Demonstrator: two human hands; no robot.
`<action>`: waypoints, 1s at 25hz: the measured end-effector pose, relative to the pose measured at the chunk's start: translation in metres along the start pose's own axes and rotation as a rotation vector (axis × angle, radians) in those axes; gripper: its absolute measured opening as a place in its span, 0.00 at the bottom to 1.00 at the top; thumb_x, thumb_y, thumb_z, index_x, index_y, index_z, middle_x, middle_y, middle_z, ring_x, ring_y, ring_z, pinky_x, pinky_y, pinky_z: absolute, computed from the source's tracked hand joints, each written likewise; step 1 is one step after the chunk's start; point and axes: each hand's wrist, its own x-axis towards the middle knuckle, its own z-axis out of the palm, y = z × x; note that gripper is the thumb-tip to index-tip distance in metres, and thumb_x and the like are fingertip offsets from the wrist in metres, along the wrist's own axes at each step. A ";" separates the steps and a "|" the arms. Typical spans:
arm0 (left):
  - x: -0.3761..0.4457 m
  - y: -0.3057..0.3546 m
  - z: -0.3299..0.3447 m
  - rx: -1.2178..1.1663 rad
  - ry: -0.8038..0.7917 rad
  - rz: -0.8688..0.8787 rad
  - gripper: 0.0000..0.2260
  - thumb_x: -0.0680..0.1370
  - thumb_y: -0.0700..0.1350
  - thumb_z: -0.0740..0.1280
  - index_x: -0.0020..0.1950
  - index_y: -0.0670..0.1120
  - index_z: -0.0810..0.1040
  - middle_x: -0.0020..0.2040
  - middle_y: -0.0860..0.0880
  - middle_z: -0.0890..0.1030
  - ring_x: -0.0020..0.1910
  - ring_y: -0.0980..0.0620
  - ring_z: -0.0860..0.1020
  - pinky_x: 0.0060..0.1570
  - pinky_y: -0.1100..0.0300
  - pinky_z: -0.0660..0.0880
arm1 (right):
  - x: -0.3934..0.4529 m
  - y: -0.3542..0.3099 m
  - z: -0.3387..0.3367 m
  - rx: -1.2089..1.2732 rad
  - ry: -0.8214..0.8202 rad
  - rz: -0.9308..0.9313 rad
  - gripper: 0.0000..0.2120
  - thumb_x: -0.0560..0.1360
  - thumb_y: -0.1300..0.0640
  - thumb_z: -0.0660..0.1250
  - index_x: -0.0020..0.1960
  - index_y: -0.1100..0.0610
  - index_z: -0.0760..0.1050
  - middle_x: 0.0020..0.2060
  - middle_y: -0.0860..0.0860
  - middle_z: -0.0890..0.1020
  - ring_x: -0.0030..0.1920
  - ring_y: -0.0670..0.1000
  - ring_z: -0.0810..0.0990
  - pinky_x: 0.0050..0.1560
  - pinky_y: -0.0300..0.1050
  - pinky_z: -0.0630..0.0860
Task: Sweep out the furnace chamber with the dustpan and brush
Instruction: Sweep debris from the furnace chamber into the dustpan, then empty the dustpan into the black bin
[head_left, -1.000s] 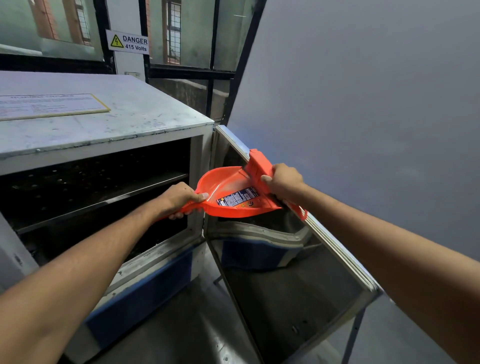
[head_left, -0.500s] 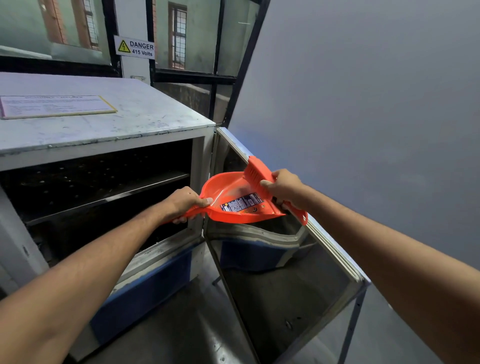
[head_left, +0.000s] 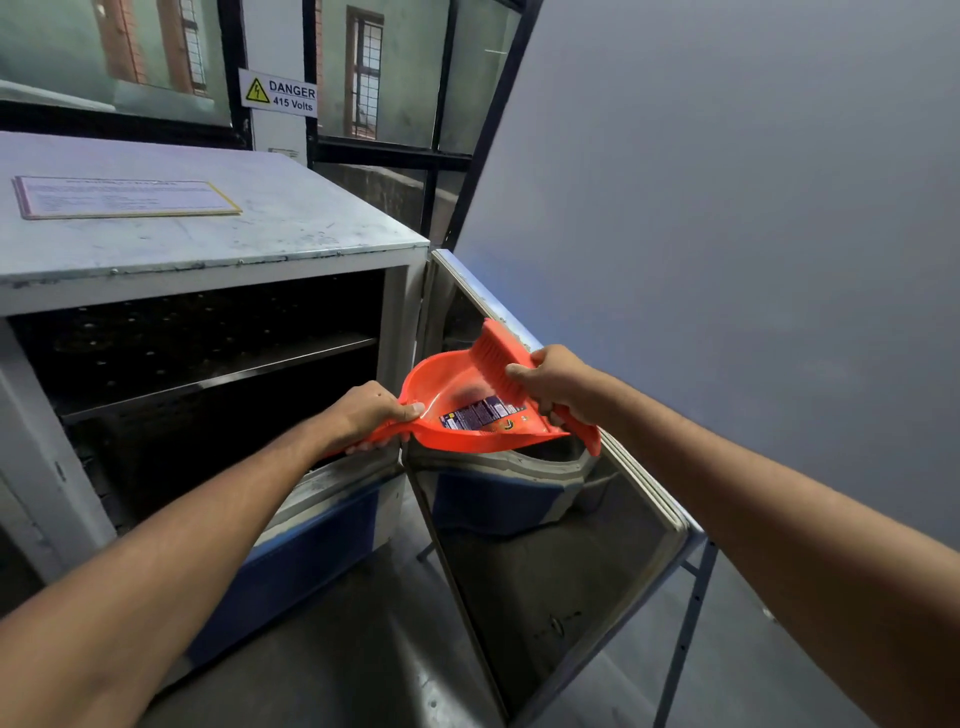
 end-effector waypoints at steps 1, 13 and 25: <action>-0.004 0.000 0.001 0.007 0.009 -0.006 0.24 0.75 0.61 0.70 0.39 0.40 0.86 0.29 0.43 0.79 0.19 0.51 0.71 0.20 0.62 0.66 | -0.004 -0.003 0.004 0.033 -0.020 -0.013 0.18 0.81 0.47 0.66 0.59 0.61 0.77 0.33 0.54 0.79 0.25 0.51 0.75 0.24 0.40 0.73; -0.114 -0.003 -0.024 -0.055 0.396 -0.251 0.25 0.78 0.66 0.64 0.43 0.44 0.78 0.31 0.48 0.75 0.22 0.54 0.71 0.22 0.64 0.69 | -0.050 -0.104 0.050 -0.002 -0.093 -0.290 0.19 0.79 0.54 0.58 0.63 0.65 0.74 0.54 0.63 0.84 0.50 0.61 0.85 0.53 0.56 0.82; -0.454 -0.042 0.057 -0.369 1.345 -0.633 0.25 0.79 0.67 0.62 0.41 0.45 0.78 0.29 0.44 0.78 0.24 0.48 0.77 0.30 0.59 0.71 | -0.305 -0.185 0.173 0.066 -0.521 -1.166 0.16 0.81 0.44 0.62 0.57 0.58 0.70 0.49 0.63 0.83 0.43 0.61 0.83 0.45 0.54 0.78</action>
